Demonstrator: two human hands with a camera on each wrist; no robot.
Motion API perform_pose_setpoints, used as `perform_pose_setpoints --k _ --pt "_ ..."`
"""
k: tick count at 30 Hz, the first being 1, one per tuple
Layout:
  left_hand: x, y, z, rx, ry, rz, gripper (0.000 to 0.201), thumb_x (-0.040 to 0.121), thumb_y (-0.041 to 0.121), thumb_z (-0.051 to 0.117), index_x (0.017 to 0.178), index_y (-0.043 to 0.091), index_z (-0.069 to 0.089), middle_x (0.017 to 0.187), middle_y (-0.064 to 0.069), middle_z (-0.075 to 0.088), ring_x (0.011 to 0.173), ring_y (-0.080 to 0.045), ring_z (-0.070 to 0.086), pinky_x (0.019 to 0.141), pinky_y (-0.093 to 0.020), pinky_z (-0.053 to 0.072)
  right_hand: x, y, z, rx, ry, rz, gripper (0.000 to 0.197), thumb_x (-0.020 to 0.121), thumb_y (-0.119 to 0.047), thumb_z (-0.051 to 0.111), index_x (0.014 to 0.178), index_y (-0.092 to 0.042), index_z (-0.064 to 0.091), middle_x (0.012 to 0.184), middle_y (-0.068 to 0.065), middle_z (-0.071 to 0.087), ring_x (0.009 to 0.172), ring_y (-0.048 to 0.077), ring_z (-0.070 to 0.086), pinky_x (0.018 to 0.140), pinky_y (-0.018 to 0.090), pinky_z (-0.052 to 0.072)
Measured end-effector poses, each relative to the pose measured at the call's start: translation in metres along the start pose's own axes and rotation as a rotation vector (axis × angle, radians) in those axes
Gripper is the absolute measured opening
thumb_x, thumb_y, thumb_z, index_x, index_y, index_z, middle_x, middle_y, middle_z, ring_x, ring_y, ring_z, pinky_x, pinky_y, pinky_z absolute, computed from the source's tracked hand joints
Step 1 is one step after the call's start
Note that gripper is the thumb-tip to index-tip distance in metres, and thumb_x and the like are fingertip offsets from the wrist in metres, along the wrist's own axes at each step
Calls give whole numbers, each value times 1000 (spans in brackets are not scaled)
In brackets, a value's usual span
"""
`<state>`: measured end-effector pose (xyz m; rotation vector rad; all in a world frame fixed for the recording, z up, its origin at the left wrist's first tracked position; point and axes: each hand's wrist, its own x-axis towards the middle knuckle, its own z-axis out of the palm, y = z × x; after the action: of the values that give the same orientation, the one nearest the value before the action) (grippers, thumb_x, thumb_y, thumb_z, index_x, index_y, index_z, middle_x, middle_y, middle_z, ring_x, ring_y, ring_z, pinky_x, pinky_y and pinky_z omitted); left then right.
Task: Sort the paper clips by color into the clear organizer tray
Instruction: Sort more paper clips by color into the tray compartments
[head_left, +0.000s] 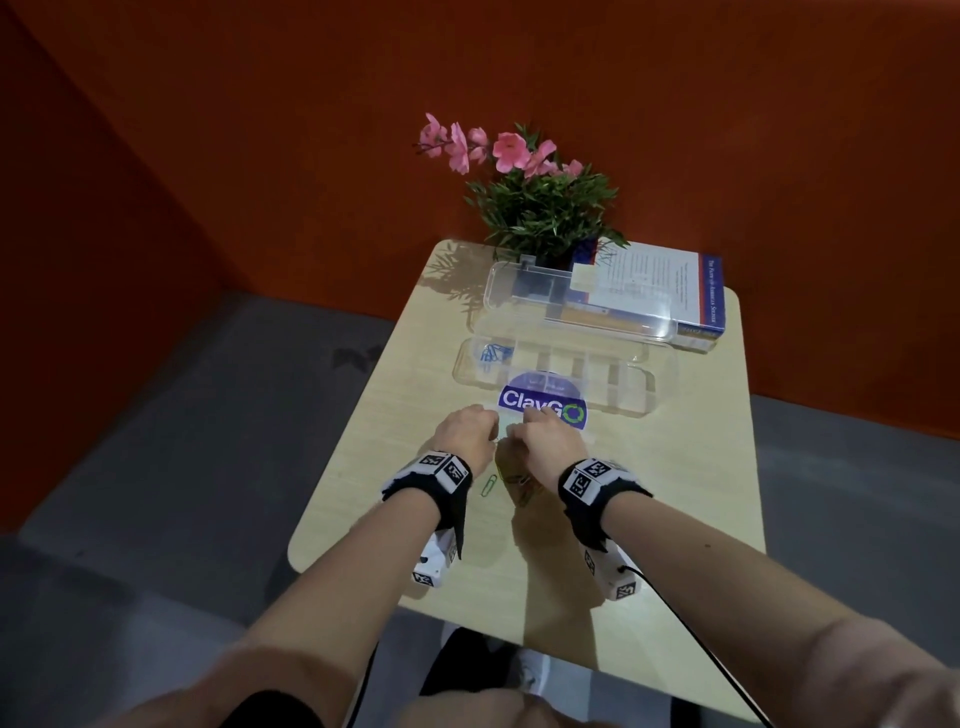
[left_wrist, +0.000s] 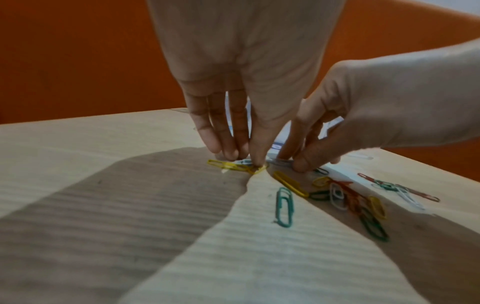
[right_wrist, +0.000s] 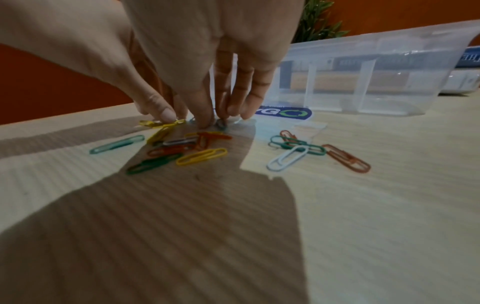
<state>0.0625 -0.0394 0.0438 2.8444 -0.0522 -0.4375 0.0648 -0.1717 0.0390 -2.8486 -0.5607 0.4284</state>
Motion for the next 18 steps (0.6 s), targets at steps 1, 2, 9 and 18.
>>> perform_pose_setpoints --k 1,2,9,18 --pt "0 0 1 -23 -2 -16 16 91 9 56 103 13 66 114 -8 64 105 -28 61 87 -36 50 -1 1 0 -7 -1 -9 27 90 -9 44 108 -12 65 109 9 55 112 28 45 81 37 43" --pt "1 -1 1 -54 -6 -42 16 90 9 56 102 15 65 113 -8 65 104 -28 62 85 -36 50 -2 1 1 -19 -1 -20 28 90 -8 44 110 -12 64 110 9 55 113 27 45 81 36 43" --pt "3 -1 -1 -172 -59 -157 16 85 9 61 86 23 54 110 -6 65 103 -27 61 86 -41 55 -1 1 2 -14 -11 -41 26 88 -4 46 112 -4 57 119 14 49 118 29 42 88 37 43" --pt "7 -2 -3 -206 -124 -142 11 84 7 61 89 17 63 112 -6 65 105 -26 62 84 -33 50 -13 20 -14 909 157 472 15 71 -5 64 62 -12 54 60 -1 58 60 17 53 57 25 44"
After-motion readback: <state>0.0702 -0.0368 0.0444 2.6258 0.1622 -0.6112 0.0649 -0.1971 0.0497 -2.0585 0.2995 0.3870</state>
